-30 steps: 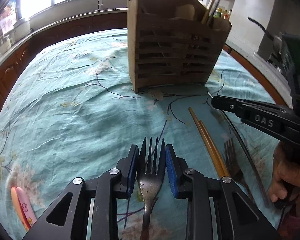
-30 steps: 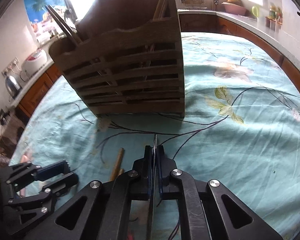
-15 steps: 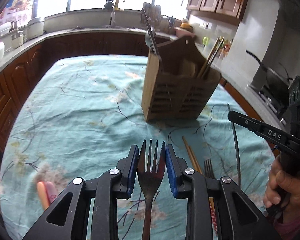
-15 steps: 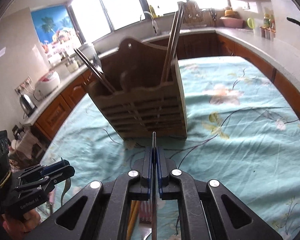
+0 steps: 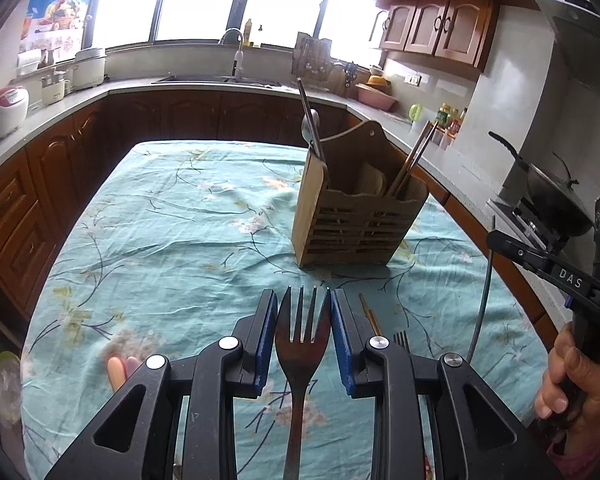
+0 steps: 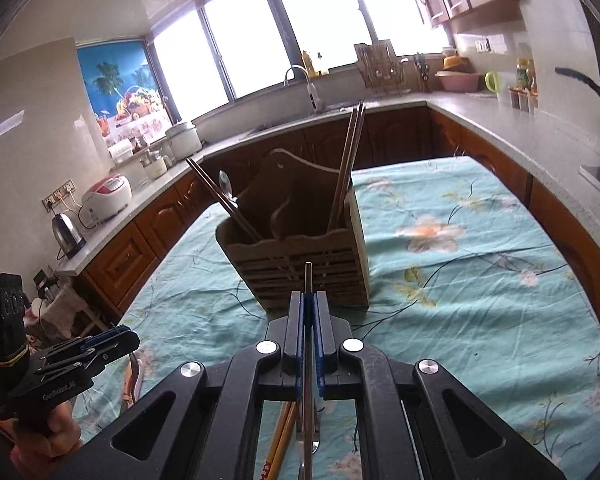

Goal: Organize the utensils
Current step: 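Lift the fork and chopstick and carry both tools over the caddy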

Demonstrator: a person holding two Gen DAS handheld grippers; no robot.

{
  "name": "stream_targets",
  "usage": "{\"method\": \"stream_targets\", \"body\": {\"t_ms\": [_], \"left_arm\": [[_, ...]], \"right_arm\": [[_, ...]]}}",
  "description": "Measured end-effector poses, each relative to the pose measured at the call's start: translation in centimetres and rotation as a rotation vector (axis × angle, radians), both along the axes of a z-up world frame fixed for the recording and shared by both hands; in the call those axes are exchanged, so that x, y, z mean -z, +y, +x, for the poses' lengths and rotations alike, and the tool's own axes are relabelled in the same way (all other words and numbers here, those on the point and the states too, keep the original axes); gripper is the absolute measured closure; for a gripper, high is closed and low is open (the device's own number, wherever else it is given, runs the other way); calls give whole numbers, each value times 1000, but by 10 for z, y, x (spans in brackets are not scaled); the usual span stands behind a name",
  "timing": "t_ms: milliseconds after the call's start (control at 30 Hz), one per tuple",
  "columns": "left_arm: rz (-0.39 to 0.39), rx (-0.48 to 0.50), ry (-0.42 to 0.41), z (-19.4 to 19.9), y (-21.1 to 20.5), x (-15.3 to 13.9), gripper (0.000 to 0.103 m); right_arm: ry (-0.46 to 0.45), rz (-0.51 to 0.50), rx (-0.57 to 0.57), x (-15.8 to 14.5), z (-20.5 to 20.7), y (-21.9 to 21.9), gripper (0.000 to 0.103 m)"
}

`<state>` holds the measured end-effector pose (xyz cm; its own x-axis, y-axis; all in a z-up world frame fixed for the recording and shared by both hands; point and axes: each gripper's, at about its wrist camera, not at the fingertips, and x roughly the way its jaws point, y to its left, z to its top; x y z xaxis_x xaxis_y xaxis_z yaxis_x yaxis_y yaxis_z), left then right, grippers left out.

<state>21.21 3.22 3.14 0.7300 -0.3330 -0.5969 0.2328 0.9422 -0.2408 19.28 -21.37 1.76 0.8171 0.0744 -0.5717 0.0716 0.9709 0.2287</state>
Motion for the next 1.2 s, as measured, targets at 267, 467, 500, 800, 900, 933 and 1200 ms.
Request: {"method": "stream_targets", "body": {"t_ms": [267, 467, 500, 800, 900, 933, 1200], "left_arm": [[-21, -11, -33, -15, 10, -14, 78], [-25, -5, -54, -20, 12, -20, 78], [-26, -5, -58, -21, 12, -22, 78], [-47, -8, -89, -21, 15, -31, 78], [-55, -8, -96, -20, 15, -33, 78], [-57, -8, -100, -20, 15, -34, 78], [-73, -11, -123, -11, 16, -41, 78]], "right_arm": [[-50, -6, 10, -16, -16, 0, 99], [-78, -2, 16, -23, -22, -2, 99], [-82, -3, 17, -24, -23, -2, 99], [-118, -1, 31, -34, -31, -6, 99], [-126, 1, 34, -36, -31, -7, 99], [-131, 2, 36, -37, -31, -7, 99], [-156, 6, 44, -43, -29, -11, 99]]}}
